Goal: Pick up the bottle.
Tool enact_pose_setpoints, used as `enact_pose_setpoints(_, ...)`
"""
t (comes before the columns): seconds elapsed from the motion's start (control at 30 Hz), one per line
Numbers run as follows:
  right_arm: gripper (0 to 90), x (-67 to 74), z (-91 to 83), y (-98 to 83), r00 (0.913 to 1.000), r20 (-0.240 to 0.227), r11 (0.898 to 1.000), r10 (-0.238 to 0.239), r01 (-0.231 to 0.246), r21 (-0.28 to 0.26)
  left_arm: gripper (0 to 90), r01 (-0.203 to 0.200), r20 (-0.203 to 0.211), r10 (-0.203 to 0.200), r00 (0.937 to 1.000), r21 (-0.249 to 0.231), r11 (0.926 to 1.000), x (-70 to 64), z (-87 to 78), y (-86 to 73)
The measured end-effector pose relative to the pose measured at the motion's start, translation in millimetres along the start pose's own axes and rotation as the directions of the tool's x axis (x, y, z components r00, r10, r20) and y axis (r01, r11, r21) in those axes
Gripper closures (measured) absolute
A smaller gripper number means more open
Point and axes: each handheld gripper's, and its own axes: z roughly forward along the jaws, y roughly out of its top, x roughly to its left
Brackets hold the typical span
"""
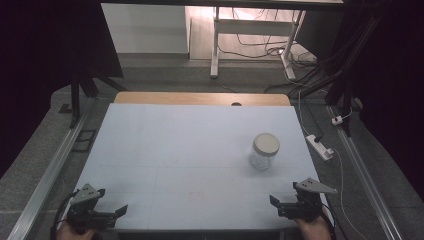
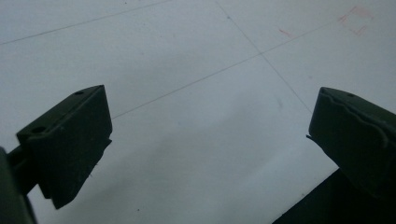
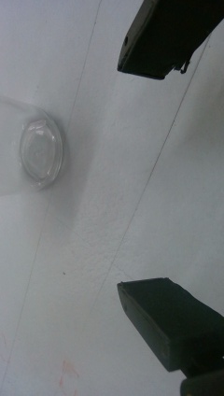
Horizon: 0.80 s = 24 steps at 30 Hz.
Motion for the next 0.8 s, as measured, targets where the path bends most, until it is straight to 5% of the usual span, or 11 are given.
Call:
enact_pose_setpoints(0.37,0.0,-2.3,0.3,0.3,0.9993,-0.008,0.999,0.035,-0.035,0.006,0.7,-0.001,0.014,0.001,0.9999,0.006,1.0000,0.6,0.8,0.2)
enact_pose_setpoints(0.8,0.0,-1.9,1.3,1.2,0.9995,-0.022,1.000,0.024,-0.024,0.017,0.9,-0.007,0.027,0.007,0.9996,0.012,0.9999,0.9,1.5,0.4)
